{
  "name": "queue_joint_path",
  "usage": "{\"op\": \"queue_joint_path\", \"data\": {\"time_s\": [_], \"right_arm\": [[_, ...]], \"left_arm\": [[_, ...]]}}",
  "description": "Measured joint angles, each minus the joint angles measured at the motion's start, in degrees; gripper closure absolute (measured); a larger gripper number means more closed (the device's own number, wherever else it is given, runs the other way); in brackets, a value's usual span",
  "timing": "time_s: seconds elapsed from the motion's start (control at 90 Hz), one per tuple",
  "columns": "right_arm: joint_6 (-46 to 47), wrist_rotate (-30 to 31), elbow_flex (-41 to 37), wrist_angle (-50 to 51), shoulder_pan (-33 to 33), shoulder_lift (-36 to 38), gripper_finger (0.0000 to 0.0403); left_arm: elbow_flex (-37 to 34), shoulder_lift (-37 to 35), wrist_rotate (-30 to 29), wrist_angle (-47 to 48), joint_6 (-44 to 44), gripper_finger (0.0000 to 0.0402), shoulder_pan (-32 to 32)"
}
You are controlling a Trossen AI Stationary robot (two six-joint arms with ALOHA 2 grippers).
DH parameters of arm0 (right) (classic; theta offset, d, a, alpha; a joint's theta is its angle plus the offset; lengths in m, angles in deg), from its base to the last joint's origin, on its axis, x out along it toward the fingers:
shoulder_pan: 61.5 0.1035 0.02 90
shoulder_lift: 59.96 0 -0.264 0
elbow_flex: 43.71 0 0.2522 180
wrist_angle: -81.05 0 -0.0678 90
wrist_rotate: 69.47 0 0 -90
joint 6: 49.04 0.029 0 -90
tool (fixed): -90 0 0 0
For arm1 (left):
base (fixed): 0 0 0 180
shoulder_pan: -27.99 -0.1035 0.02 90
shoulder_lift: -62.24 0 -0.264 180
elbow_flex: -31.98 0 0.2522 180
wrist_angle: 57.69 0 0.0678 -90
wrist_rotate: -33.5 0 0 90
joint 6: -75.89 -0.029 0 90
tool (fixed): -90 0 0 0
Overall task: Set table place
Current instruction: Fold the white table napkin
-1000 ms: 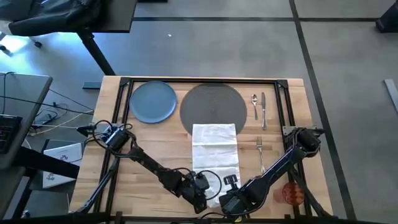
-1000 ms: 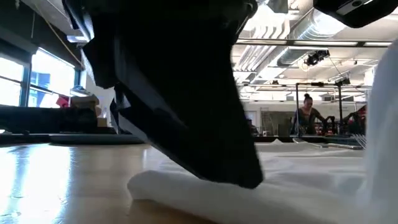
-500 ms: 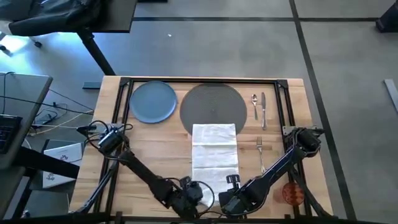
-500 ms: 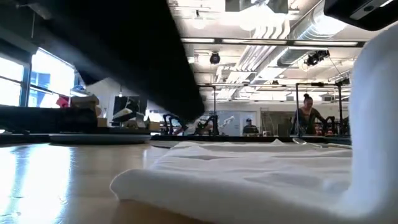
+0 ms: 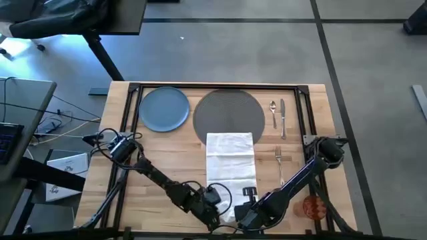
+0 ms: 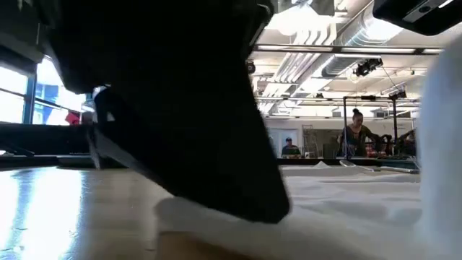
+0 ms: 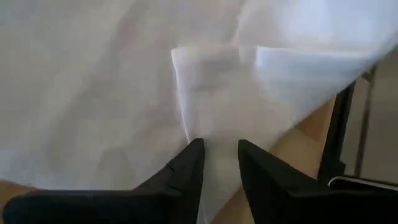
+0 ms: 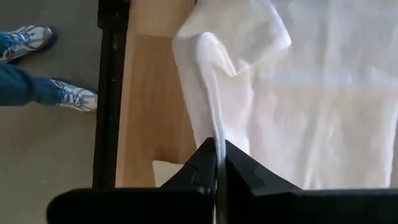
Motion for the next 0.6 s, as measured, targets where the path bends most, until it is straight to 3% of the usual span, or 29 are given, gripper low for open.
{"op": "queue_joint_path", "data": {"time_s": [0.144,0.389,0.6], "right_arm": [[1.2,0.0,0.0,0.0,0.0,0.0,0.0403],[3.1,0.0,0.0,0.3,0.0,0.0,0.0403],[12.9,-0.2,0.0,1.6,-0.3,0.0,0.0403]], "left_arm": [[1.7,0.1,-1.5,1.8,-3.8,0.0393,0.7],[6.4,-0.7,-8.0,8.5,-7.4,0.0401,2.8],[7.3,-2.3,-10.1,15.2,-5.0,0.0401,4.1]]}}
